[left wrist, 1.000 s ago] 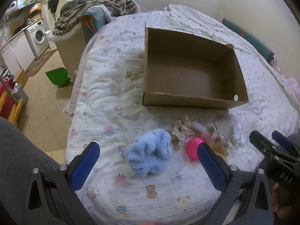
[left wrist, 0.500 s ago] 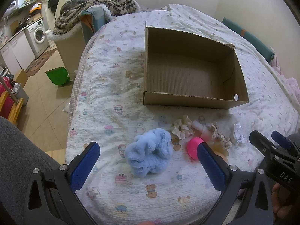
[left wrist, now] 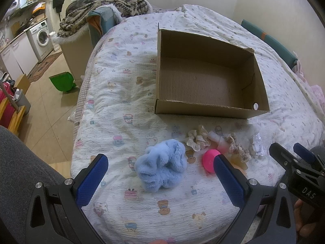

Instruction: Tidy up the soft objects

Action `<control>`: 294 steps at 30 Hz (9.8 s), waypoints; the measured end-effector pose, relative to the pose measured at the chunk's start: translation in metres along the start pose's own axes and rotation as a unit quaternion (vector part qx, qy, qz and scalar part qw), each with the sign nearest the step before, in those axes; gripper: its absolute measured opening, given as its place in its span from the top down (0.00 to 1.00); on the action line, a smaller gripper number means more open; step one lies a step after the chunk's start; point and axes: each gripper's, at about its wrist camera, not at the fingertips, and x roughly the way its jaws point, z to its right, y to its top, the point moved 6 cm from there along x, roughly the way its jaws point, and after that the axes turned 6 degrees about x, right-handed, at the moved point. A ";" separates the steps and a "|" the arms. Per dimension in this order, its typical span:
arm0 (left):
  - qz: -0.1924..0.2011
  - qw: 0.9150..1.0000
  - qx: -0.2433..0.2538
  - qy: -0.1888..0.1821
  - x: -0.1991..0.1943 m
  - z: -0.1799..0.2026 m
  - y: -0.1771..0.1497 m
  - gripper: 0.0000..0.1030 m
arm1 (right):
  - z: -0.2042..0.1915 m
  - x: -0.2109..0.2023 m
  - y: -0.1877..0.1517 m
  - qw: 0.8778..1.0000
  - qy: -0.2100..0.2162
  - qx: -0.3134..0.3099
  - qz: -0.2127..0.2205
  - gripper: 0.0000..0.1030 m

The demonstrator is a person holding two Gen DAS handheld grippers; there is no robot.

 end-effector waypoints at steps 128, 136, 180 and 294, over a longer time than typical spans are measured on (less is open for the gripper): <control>0.025 0.999 0.010 -0.023 0.036 0.000 0.142 0.90 | -0.008 0.036 0.118 0.994 0.098 -0.005 0.039 0.62; 0.034 0.998 0.040 -0.022 0.075 0.014 0.142 0.89 | -0.004 0.078 0.122 0.996 0.088 -0.004 0.018 0.62; -0.007 0.999 0.028 -0.030 0.112 0.017 0.123 0.57 | -0.002 0.121 0.100 0.996 0.072 -0.009 -0.057 0.62; -0.106 0.993 -0.049 -0.009 0.078 -0.011 0.023 0.35 | 0.033 0.126 -0.005 0.947 0.133 0.151 -0.250 0.81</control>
